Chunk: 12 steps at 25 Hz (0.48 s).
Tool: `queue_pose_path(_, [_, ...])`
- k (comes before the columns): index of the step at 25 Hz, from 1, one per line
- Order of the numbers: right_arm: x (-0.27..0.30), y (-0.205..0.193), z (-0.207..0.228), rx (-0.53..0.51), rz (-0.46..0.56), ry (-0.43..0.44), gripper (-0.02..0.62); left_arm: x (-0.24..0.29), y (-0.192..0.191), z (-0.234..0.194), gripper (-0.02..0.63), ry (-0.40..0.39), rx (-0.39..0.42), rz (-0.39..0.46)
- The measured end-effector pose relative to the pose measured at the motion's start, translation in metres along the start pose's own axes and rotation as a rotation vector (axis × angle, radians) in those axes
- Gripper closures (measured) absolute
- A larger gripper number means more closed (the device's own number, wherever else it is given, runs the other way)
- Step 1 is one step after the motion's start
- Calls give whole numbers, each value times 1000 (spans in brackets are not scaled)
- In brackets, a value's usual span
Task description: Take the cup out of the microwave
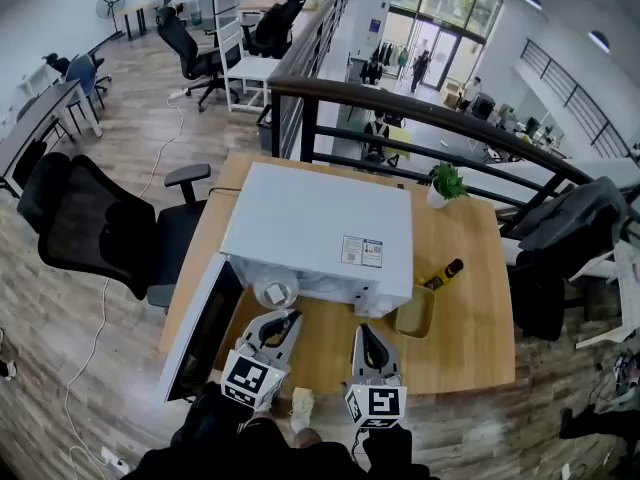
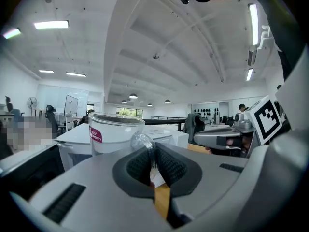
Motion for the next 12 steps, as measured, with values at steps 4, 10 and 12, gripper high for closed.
queue_pose_path(4, [1, 18, -2, -16, 34, 23, 580, -5, 21, 0, 581, 25, 4, 37])
queue_pose_path(10, [6, 46, -2, -48, 92, 55, 580, -14, 54, -5, 581, 75, 30, 109])
queue_pose_path(12, [7, 54, -1, -59, 109, 68, 580, -18, 62, -5, 581, 92, 45, 127])
Point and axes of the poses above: the fingertips, and each gripper's own axes: x forward along the fingers, z to its right, y out of its top, the point moved 9 cm from there along -x, backward along the fingers, and after that the axes turned 7 degrees about z, right-handed, at the moved point
